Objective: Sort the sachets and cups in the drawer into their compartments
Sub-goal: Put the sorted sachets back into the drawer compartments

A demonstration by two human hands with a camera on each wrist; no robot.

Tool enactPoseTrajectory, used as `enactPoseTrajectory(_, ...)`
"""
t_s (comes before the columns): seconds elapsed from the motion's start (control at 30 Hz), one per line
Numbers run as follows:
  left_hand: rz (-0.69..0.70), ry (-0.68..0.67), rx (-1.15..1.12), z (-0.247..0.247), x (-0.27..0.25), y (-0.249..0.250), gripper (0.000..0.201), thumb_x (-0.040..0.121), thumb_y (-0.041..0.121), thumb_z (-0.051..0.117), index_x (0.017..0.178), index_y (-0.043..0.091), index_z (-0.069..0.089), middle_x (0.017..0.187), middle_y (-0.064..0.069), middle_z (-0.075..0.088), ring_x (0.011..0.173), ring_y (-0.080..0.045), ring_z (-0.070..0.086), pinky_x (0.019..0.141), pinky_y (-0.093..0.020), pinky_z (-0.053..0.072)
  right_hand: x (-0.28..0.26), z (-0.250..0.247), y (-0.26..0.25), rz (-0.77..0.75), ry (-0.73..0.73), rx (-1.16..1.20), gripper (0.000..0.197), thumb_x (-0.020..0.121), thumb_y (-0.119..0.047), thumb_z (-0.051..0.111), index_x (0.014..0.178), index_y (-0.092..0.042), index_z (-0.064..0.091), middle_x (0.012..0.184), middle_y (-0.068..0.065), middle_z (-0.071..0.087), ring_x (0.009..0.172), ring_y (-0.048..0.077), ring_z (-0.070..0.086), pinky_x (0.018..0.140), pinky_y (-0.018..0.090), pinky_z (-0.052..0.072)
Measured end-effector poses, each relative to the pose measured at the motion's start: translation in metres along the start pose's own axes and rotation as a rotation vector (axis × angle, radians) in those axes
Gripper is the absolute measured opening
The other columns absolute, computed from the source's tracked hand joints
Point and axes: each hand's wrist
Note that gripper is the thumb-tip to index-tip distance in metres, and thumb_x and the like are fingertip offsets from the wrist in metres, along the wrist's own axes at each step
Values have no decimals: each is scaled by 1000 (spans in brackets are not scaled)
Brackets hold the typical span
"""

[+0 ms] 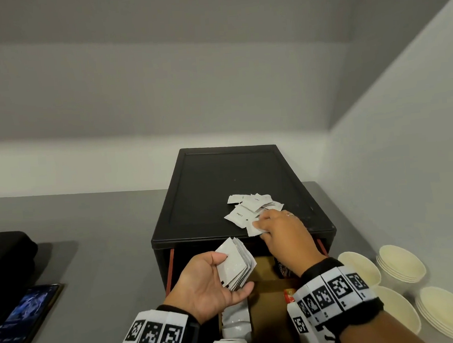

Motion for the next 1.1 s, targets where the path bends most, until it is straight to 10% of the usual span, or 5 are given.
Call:
enactPoseTrajectory(0.23, -26, -23, -33, 1, 5, 2, 34, 89, 19, 40, 112, 3, 60, 100, -21, 65, 88, -34, 59, 76, -46, 45, -3, -16, -3, -19, 272, 364, 27, 93, -5, 53, 108, -17, 72, 118, -6, 65, 111, -3, 49, 102, 10, 29)
enactPoseTrajectory(0.37, -55, -105, -97, -1, 6, 4, 47, 86, 42, 43, 108, 6, 62, 97, -19, 66, 86, -32, 60, 78, -44, 44, -8, -33, -21, -215, 33, 552, 32, 89, 1, 54, 90, -20, 77, 117, -35, 45, 117, -22, 29, 102, 0, 16)
enactPoseTrajectory(0.63, 21, -152, -80, 4, -1, 6, 31, 74, 8, 43, 99, 3, 62, 84, -17, 68, 78, -27, 62, 64, -37, 56, -3, -24, -39, -285, -349, 507, 35, 88, 1, 52, 104, -22, 74, 142, -14, 43, 134, 2, 29, 112, 23, 23)
enactPoseTrajectory(0.8, 38, -61, -121, 1, 0, 9, 38, 70, 4, 44, 105, 1, 59, 84, -21, 67, 80, -34, 61, 59, -43, 56, 23, -29, -18, 9, -41, 571, 36, 84, -2, 54, 109, -23, 68, 127, -10, 51, 124, 8, 42, 109, 29, 31)
enactPoseTrajectory(1.1, 67, 54, -76, -3, 4, 8, 29, 81, 8, 42, 104, 1, 59, 93, -21, 63, 81, -33, 58, 70, -41, 48, 47, -6, -12, 22, -317, 7, 50, 93, -24, 46, 141, -33, 39, 152, -8, 32, 146, 21, 6, 115, 53, 1)
Point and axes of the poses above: each hand's wrist, its own x-axis towards the middle knuckle, its own z-axis out of the palm, y = z × x
